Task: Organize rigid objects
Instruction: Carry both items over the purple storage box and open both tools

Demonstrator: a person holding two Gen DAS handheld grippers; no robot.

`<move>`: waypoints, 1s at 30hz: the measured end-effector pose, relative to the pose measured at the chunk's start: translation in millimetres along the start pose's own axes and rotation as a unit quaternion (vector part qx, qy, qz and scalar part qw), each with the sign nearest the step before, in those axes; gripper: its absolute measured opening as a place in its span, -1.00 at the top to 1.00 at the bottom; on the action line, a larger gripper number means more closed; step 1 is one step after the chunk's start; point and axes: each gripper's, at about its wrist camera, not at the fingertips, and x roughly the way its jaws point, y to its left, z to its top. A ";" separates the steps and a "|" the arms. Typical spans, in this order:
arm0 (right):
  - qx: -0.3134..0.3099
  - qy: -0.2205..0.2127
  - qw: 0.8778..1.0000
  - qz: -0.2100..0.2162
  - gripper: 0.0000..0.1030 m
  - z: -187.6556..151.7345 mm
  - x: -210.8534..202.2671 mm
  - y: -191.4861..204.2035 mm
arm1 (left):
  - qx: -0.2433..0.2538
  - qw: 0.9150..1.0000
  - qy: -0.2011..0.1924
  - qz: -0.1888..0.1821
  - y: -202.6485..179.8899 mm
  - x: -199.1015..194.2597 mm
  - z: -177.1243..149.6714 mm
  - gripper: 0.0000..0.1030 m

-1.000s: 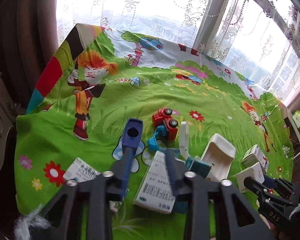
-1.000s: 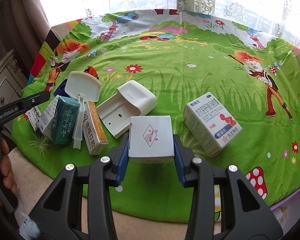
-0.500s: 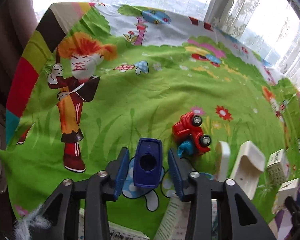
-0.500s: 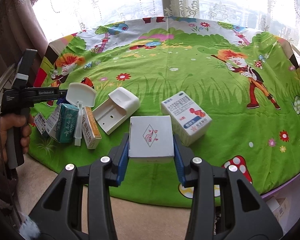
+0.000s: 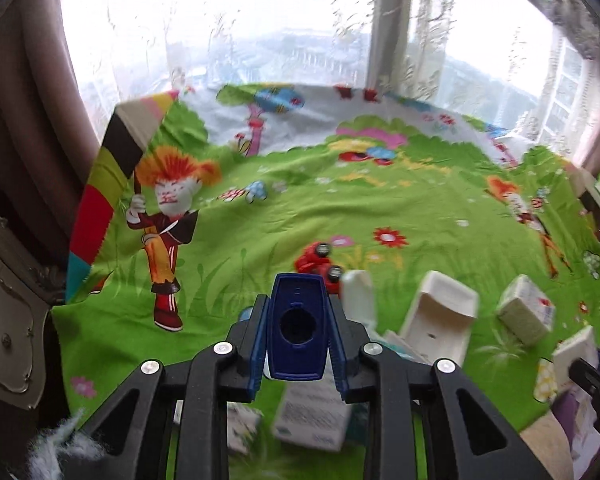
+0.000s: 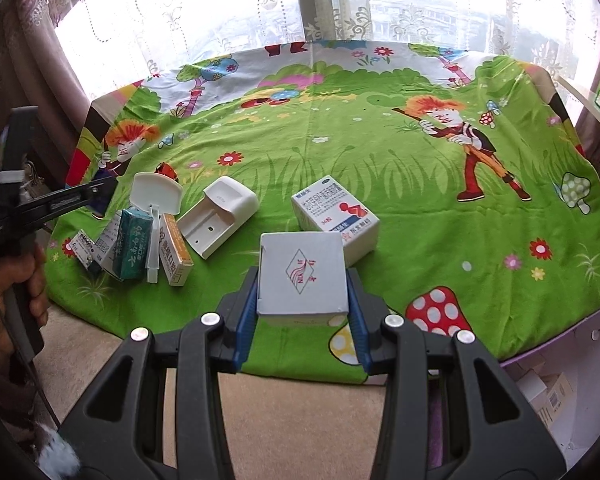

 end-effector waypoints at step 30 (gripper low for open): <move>0.088 -0.033 0.993 -0.077 0.13 -67.4 -103.4 -109.7 | 0.156 0.950 0.058 -0.266 -205.7 -92.2 -94.4 0.45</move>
